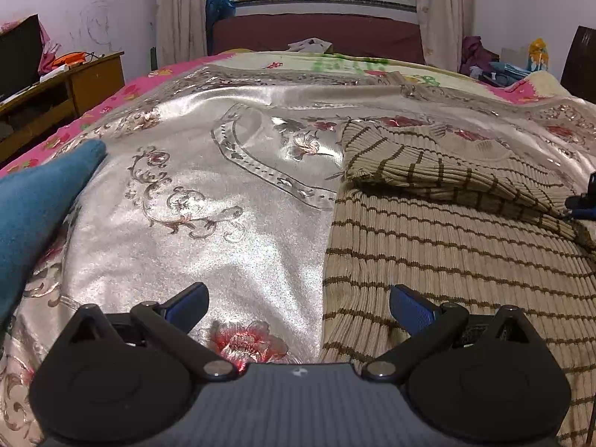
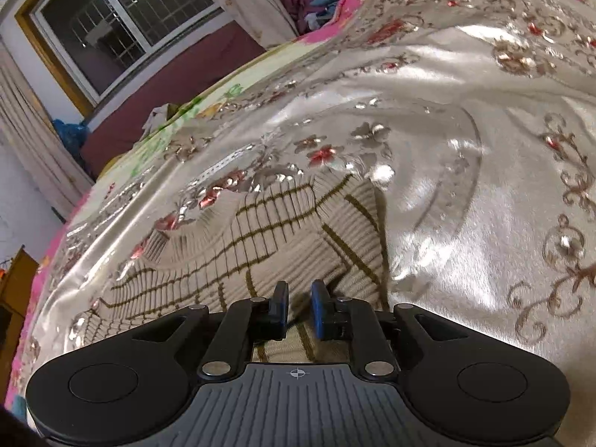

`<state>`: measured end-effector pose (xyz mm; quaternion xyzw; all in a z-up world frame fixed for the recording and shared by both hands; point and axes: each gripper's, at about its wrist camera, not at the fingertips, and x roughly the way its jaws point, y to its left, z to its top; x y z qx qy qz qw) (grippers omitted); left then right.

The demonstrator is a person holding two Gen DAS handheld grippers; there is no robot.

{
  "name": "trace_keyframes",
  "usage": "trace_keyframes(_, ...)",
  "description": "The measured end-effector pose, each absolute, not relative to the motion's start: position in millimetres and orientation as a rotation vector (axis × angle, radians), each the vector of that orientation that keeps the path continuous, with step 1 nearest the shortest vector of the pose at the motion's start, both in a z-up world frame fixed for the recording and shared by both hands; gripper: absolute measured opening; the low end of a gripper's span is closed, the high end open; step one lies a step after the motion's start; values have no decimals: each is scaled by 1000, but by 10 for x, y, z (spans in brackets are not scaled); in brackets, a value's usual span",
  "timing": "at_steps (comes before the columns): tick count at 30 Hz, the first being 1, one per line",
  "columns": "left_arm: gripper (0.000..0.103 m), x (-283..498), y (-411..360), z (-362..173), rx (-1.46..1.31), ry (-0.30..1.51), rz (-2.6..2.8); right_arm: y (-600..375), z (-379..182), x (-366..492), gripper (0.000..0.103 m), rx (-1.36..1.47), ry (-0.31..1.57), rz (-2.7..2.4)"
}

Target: Fold small clothes

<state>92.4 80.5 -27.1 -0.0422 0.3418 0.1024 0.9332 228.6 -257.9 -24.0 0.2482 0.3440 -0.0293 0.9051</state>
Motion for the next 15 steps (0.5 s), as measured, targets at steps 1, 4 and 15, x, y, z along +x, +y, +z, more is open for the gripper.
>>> trace_keyframes(1, 103, 922, 798, -269, -83, 696, 209, -2564, -247, 2309, 16, 489, 721, -76)
trace_keyframes(4, 103, 930, 789, -275, -74, 701, 208, -2550, -318, 2353, 13, 437, 775, -109)
trace_keyframes(15, 103, 892, 779, -290, -60, 737, 213, -2664, -106, 2144, 16, 401, 733, -89)
